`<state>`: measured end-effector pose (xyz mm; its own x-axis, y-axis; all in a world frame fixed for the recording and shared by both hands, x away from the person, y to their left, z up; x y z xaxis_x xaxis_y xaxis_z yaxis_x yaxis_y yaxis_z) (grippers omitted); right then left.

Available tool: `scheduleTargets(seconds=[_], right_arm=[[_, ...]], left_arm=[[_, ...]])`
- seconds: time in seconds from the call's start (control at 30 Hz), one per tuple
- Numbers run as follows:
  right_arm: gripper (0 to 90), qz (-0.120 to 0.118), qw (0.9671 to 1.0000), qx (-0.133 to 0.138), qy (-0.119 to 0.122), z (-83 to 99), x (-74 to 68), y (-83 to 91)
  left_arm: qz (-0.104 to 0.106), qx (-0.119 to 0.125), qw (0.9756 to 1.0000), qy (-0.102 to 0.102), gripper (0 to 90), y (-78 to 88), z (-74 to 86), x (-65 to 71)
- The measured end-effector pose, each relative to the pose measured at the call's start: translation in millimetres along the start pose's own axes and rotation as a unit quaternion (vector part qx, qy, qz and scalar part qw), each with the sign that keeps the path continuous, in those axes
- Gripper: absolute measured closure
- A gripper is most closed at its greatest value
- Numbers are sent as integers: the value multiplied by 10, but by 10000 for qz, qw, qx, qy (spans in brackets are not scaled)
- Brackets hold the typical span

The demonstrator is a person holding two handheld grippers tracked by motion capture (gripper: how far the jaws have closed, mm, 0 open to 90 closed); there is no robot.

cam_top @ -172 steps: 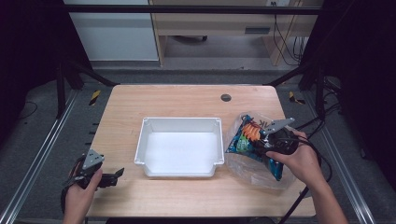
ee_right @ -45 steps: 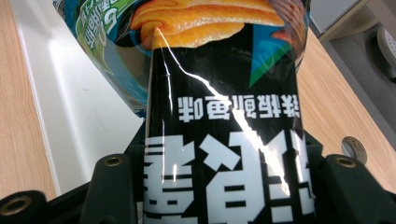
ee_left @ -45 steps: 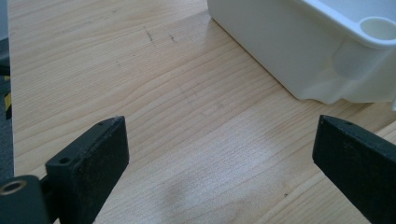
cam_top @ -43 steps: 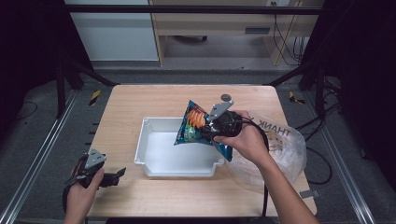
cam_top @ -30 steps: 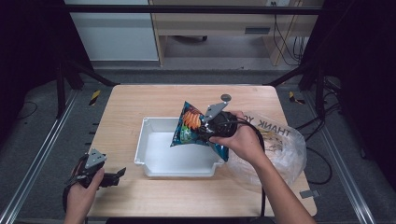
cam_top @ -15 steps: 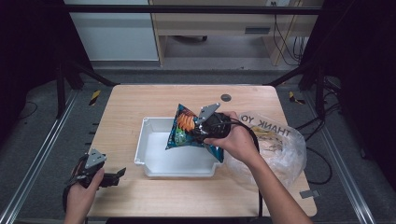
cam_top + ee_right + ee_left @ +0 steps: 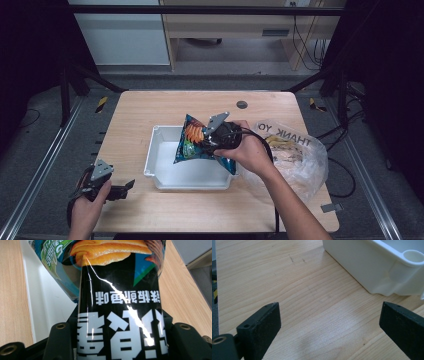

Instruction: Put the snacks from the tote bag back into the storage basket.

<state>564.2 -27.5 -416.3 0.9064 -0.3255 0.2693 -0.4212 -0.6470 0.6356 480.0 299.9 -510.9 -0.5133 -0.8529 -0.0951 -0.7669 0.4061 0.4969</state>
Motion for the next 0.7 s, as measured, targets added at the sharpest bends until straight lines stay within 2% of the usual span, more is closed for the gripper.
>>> scheduleTargets(seconds=[0.2, 0.7], right_arm=[[439, -86, 10000, 8, 44, -44, -5, -59], [439, -281, 9994, 92, 162, -174, -121, -220]], left_arm=[[-22, -24, 10000, 19, 34, 16, 10, -12], [-32, -12, 10000, 47, 33, 51, 26, -3]])
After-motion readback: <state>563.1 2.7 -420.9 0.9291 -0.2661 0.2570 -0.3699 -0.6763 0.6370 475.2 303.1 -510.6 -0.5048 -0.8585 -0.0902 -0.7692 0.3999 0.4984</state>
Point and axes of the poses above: each handheld gripper's, and its own axes: y roughly backward along the jaws, z roughly out of its underside, x roughly to its right, the point moved 7 cm from there along -y, roughly forward along the jaws, and after that the axes turned 10 degrees about x, right-handed, at the moved point
